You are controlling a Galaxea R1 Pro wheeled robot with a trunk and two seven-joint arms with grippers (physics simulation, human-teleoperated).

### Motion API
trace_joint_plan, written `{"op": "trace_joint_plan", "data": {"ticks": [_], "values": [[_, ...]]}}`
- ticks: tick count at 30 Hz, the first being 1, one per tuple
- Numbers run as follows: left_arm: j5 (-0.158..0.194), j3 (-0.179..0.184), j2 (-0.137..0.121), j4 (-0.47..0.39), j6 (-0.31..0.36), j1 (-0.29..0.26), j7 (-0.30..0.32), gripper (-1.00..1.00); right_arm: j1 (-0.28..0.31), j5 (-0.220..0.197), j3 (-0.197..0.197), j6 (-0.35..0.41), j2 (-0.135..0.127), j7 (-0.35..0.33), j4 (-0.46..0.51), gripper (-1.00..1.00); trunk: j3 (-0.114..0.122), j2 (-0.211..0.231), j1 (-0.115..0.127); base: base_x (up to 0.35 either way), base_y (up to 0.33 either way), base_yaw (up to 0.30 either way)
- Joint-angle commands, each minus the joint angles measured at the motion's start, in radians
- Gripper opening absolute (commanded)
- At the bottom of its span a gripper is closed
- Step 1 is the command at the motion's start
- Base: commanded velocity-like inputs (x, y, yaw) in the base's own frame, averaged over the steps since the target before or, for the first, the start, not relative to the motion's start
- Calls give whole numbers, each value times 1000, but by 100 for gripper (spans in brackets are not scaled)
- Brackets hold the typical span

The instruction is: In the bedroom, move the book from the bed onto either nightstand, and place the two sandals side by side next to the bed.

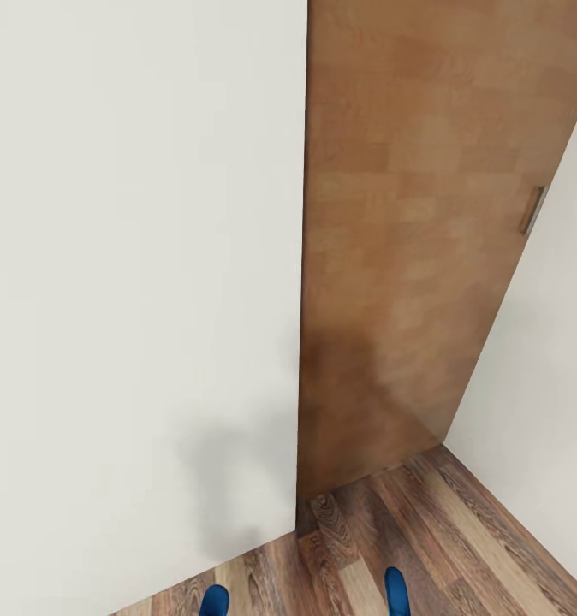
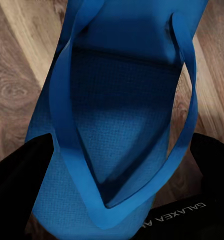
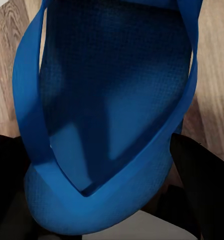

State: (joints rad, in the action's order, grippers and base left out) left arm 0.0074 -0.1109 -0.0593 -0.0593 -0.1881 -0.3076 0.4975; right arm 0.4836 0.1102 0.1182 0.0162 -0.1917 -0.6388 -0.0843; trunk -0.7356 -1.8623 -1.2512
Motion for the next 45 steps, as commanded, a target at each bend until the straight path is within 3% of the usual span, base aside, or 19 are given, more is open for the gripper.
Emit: {"op": "trace_joint_plan", "data": {"ticks": [1, 5, 8, 45], "values": [[0, -6, -1, 1, -1, -1, 5, -100, 1, 9, 9, 2, 5, -2, -2, -100, -1, 0, 0, 0, 0, 4], [0, -6, -2, 0, -2, -1, 7, -100, 1, 9, 9, 3, 50, -2, -2, -100, -1, 0, 0, 0, 0, 1], [0, -6, -2, 0, -2, -1, 7, -100, 0, 10, 9, 2, 58, -2, -2, -100, -1, 0, 0, 0, 0, 15], [0, -3, -1, -1, -2, -1, 7, -100, 0, 10, 9, 2, 58, -2, -1, -100, -1, 0, 0, 0, 0, 265]]}}
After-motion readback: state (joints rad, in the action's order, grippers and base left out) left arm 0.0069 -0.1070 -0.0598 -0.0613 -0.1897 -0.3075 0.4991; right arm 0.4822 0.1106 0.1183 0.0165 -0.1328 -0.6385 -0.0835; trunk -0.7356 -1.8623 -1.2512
